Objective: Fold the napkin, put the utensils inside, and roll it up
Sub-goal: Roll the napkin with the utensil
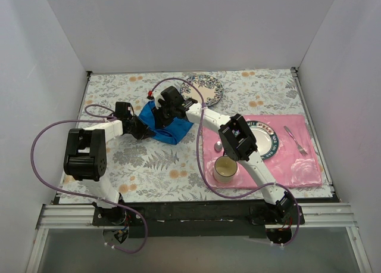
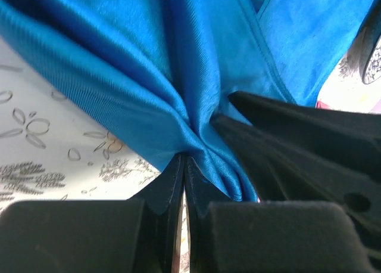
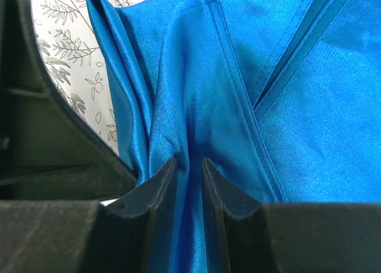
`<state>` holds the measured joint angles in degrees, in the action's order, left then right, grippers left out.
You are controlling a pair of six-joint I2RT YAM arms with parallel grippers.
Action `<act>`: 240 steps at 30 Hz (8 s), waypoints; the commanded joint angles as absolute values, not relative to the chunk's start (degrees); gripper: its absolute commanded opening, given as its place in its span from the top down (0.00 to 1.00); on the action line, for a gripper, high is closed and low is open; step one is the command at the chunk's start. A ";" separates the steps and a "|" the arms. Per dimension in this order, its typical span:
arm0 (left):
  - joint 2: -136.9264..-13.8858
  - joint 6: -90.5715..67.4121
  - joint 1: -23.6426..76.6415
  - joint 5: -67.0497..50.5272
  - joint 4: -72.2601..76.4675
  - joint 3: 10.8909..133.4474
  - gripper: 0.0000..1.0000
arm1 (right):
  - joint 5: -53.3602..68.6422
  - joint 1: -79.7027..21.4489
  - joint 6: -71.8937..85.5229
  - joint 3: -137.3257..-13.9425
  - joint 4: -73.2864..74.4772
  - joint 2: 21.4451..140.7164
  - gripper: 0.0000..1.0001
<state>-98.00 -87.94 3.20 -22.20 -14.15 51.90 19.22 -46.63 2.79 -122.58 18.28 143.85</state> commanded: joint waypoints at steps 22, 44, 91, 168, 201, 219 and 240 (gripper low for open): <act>-104.68 -86.84 3.52 -21.45 -10.55 57.22 1.00 | 5.78 -53.25 -15.99 -113.30 27.78 125.60 0.38; -105.73 -86.66 3.43 -21.88 -12.30 58.62 1.00 | 7.91 -54.49 -18.37 -109.33 21.09 132.80 0.41; -89.37 -99.57 -3.18 -23.21 -16.35 45.35 0.44 | 14.47 -53.62 -0.44 -97.03 13.71 136.14 0.99; -115.40 -102.30 8.96 10.02 -52.12 70.05 1.00 | 12.66 -55.63 -11.60 -106.26 18.63 134.30 0.58; -83.33 -93.07 -2.99 -15.19 -30.08 47.39 0.04 | 10.79 -57.83 0.95 -103.71 23.12 138.61 0.99; -76.47 -90.79 -4.04 -9.59 -31.98 50.89 0.03 | 23.20 -53.18 1.40 -110.74 25.84 126.31 0.48; -68.72 -94.30 -4.22 -17.75 -33.67 36.48 0.40 | 35.52 -46.58 9.76 -117.16 15.20 136.58 0.53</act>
<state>-69.47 -92.18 -4.01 -15.99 -33.95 37.58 32.05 -44.69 8.82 -117.56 18.17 135.26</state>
